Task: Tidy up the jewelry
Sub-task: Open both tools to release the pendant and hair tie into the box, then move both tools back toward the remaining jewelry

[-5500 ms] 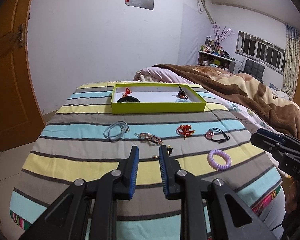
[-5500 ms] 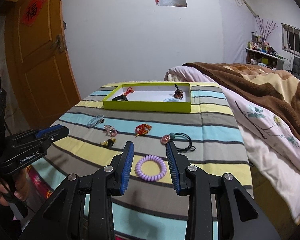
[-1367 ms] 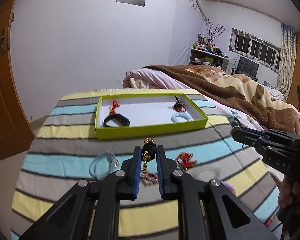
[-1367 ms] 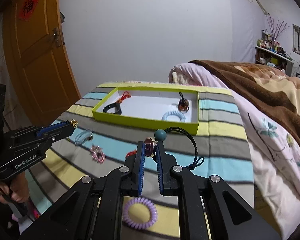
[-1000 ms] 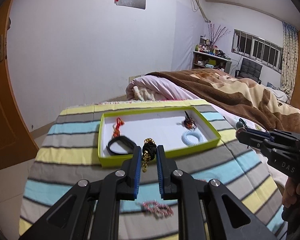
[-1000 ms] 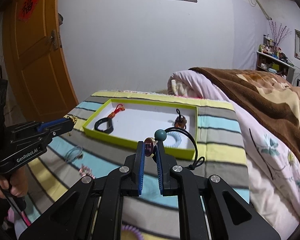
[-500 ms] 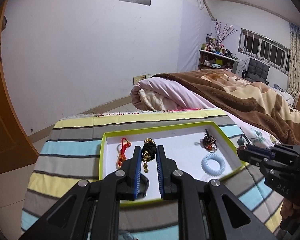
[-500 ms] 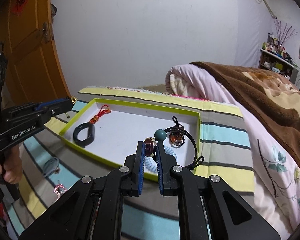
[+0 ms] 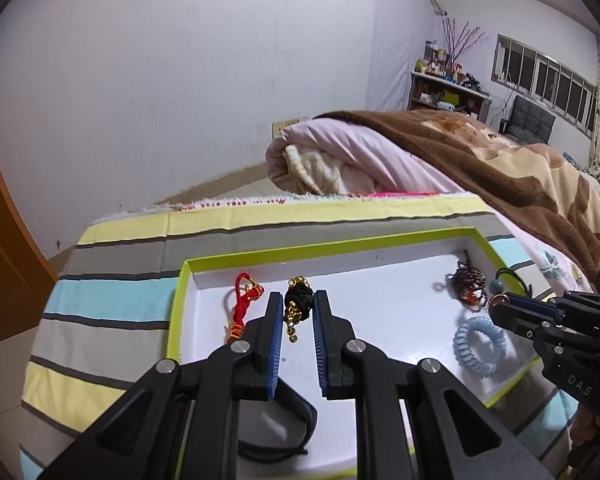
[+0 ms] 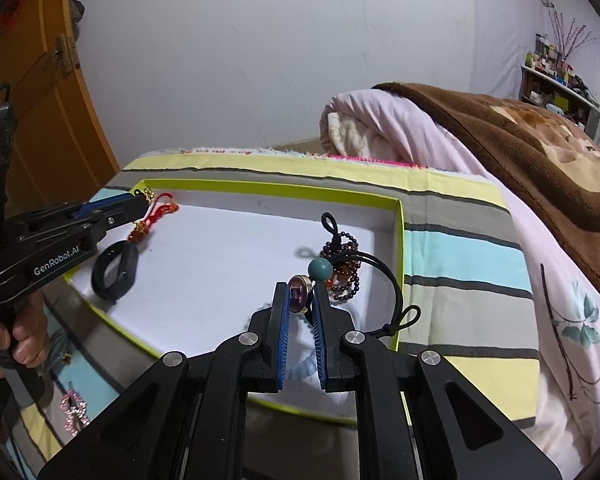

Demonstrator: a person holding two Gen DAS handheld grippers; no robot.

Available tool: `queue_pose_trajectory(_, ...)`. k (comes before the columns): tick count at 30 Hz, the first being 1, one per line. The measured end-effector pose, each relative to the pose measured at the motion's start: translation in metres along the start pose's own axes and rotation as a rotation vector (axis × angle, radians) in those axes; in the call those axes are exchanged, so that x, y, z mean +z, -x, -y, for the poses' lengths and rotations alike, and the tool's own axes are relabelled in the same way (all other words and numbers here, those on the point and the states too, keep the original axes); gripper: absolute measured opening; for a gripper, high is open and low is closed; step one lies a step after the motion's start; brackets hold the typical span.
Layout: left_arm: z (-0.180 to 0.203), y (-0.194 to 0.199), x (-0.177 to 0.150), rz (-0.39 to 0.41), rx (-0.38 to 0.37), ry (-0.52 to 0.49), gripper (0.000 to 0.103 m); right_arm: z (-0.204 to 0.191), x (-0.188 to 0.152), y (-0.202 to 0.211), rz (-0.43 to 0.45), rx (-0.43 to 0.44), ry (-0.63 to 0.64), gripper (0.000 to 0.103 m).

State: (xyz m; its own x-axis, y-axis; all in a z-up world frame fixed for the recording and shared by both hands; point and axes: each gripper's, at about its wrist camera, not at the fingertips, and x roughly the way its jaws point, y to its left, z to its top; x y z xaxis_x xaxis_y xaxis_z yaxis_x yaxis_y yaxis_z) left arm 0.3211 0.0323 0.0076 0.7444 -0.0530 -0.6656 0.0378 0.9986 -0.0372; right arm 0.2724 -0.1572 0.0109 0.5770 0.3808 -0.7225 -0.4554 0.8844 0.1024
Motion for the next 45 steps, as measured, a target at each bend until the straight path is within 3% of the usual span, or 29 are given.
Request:
queue_pose_trajectory(11,0.001,-0.03,-0.004,-0.101,0.006,0.016,0.016,0.003,0.0,-0.014,-0.041,-0.003,-0.002,0.012)
queue_pose_trajectory(15,0.002,-0.03,-0.004,-0.107,-0.003,0.011,0.016,0.002,-0.001,-0.012,-0.04,-0.007,0.001,0.027)
queue_pose_trajectory(19,0.002,-0.022,-0.001,-0.088,-0.02,0.013,0.016,0.0,-0.001,-0.005,-0.028,-0.003,0.002,0.027)
queue_pose_trajectory(31,-0.003,0.042,-0.011,0.006,-0.064,0.057,0.02,-0.019,-0.023,0.058,0.063,0.022,0.004,0.027)
queue_pose_trajectory(45,0.01,0.138,-0.072,0.109,-0.059,0.059,0.02,-0.055,-0.083,0.143,0.174,0.024,0.026,0.027)
